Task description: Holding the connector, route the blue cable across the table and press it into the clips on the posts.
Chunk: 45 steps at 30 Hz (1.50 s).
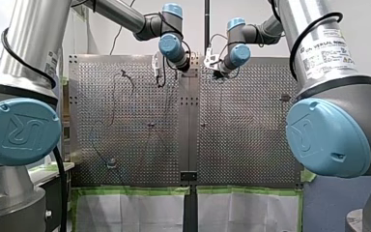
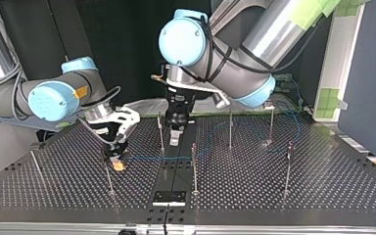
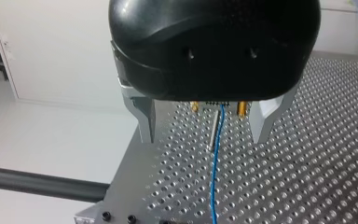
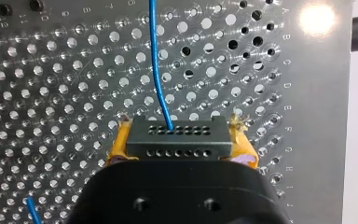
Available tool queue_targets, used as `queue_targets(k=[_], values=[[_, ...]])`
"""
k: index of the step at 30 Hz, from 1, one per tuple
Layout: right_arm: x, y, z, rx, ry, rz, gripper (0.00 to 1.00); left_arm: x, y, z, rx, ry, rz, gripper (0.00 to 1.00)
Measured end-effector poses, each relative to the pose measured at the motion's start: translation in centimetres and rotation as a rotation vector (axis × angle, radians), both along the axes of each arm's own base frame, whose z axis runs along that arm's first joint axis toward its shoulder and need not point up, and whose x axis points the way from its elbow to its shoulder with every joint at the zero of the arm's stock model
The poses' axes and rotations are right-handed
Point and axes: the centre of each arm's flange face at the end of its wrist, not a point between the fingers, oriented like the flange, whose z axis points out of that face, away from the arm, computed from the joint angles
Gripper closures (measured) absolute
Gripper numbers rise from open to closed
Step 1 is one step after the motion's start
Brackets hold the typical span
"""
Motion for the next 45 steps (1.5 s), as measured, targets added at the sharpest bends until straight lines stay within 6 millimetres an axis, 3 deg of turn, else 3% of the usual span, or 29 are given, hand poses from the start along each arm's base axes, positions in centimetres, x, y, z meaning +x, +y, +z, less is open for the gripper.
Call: queue_targets(k=[20,30,45], values=[[-0.1,-0.2,-0.2,0.002,0.001,-0.004,1.00,4.7,-2.2,-2.6,0.075,0.065,0.085,0.00],[-0.1,-0.3,-0.3,0.003,0.002,-0.005,1.00,6.6,-2.6,0.3,0.031,0.004,0.105,0.00],[-0.3,-0.4,-0.3,0.003,0.002,-0.007,1.00,9.4,-3.8,0.8,0.000,-0.036,0.103,0.00]])
